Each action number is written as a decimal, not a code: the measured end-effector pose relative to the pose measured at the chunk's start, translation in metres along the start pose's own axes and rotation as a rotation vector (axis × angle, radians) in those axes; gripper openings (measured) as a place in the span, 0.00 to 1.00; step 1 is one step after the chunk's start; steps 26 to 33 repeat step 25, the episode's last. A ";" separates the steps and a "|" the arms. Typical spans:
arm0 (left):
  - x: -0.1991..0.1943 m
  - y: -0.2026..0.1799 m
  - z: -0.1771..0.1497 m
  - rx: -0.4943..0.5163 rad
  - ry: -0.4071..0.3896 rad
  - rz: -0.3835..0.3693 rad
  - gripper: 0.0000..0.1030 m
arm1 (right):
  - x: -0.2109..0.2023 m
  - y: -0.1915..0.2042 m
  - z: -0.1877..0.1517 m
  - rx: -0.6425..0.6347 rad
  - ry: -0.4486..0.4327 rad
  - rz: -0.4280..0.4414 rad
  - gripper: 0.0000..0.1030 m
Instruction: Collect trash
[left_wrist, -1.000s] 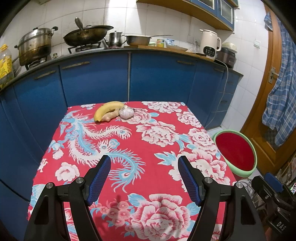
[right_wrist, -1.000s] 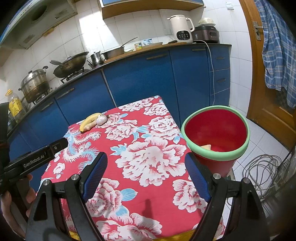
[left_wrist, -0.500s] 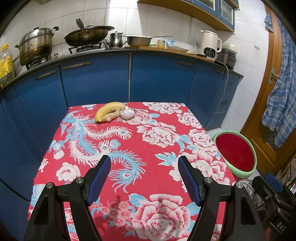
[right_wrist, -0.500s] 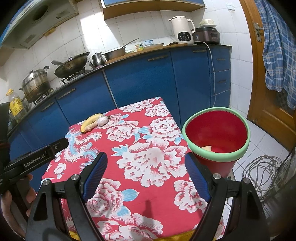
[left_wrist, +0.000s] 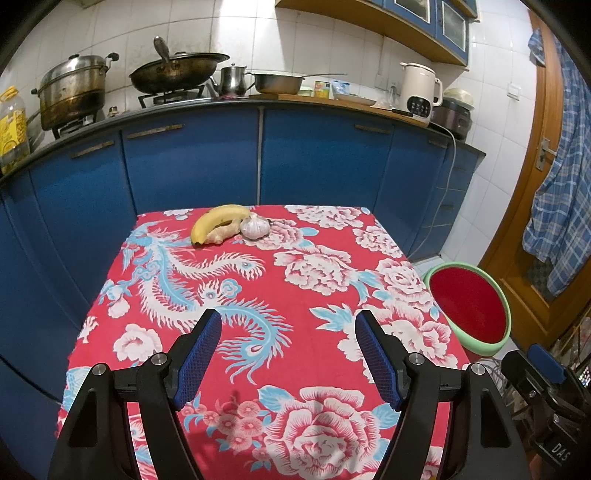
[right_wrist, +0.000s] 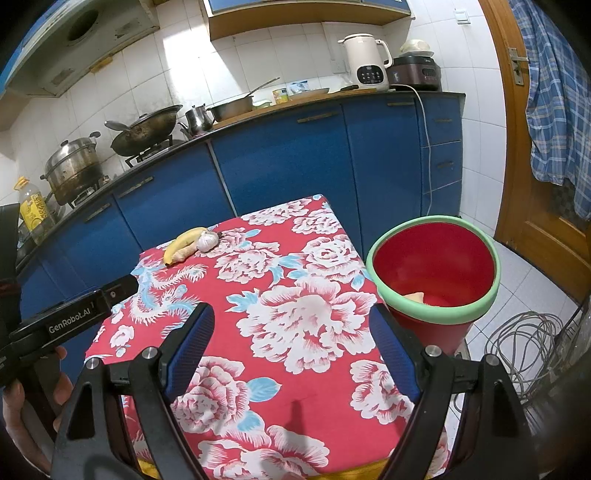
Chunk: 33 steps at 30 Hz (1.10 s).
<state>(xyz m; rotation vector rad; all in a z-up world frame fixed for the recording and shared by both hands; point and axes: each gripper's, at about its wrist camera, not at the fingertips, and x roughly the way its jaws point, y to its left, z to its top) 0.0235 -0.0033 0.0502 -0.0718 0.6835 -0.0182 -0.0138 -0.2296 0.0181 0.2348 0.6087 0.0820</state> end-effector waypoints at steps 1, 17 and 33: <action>0.000 0.000 0.000 0.000 0.000 0.000 0.74 | 0.000 0.000 0.000 0.000 0.000 -0.001 0.82; 0.000 0.001 0.000 -0.002 0.000 0.000 0.74 | 0.000 0.000 -0.001 0.000 -0.002 -0.001 0.83; -0.001 0.003 0.000 -0.002 0.001 0.000 0.74 | 0.000 0.001 -0.001 0.001 0.001 -0.003 0.83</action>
